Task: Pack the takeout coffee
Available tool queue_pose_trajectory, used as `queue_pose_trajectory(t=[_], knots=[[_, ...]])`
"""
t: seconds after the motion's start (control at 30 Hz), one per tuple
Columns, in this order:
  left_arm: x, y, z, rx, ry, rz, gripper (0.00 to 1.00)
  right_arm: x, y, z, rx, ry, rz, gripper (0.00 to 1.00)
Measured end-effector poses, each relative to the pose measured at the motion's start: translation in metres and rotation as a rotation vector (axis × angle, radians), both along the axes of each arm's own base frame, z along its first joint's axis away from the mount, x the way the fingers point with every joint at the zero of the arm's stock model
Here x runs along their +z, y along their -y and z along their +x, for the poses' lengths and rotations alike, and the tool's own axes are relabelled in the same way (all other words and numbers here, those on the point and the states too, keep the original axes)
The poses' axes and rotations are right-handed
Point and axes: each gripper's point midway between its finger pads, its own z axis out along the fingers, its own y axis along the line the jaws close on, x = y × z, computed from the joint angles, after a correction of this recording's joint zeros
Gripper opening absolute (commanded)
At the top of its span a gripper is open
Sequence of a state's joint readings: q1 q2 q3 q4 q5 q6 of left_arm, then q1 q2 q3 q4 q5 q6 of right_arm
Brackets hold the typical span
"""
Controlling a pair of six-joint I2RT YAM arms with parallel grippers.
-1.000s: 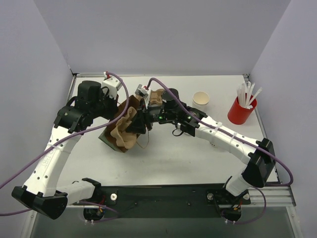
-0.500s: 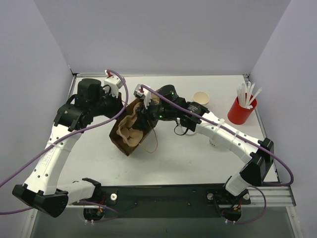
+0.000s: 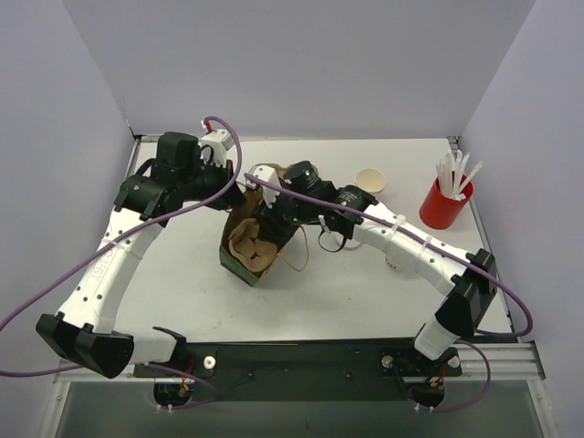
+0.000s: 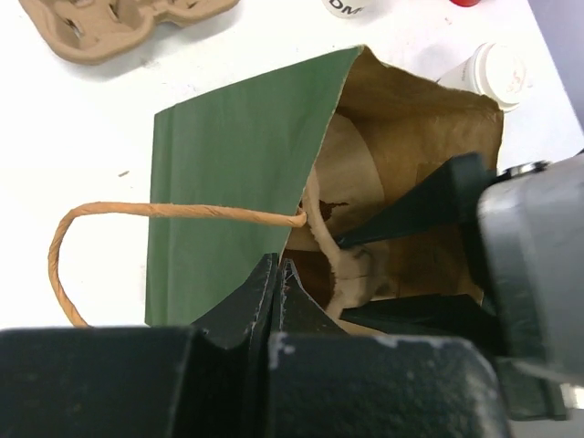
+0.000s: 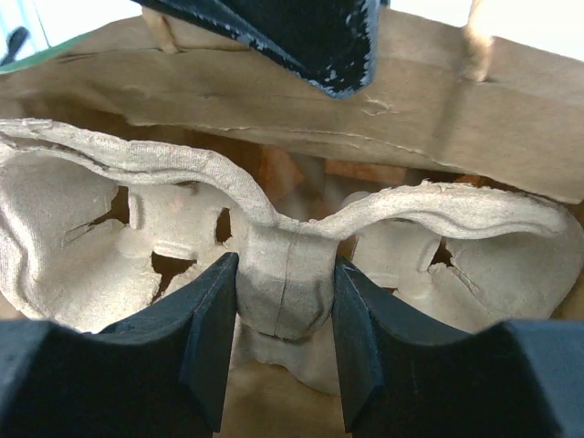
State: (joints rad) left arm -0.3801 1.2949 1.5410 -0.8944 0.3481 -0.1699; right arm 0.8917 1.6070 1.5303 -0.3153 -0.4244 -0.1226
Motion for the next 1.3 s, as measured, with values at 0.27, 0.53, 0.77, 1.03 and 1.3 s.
queue_pose_trajectory(t=[0.27, 0.53, 0.77, 1.03, 1.3], knots=[[-0.01, 0.017, 0.001, -0.002, -0.085, -0.076, 0.0, -0.029, 0.018, 0.007, -0.037, 0.006, -0.147, 0.36], [-0.019, 0.024, 0.008, 0.017, -0.125, -0.095, 0.0, -0.05, 0.021, 0.018, -0.055, 0.027, -0.261, 0.34], [-0.038, 0.018, 0.015, 0.078, -0.162, -0.061, 0.0, -0.069, 0.022, 0.023, -0.073, 0.012, -0.31, 0.32], [-0.051, 0.01, 0.024, 0.148, -0.16, -0.04, 0.0, -0.082, 0.021, 0.026, -0.073, -0.007, -0.334, 0.31], [-0.057, 0.002, 0.03, 0.198, -0.131, -0.02, 0.0, -0.089, 0.02, 0.027, -0.074, -0.017, -0.344, 0.3]])
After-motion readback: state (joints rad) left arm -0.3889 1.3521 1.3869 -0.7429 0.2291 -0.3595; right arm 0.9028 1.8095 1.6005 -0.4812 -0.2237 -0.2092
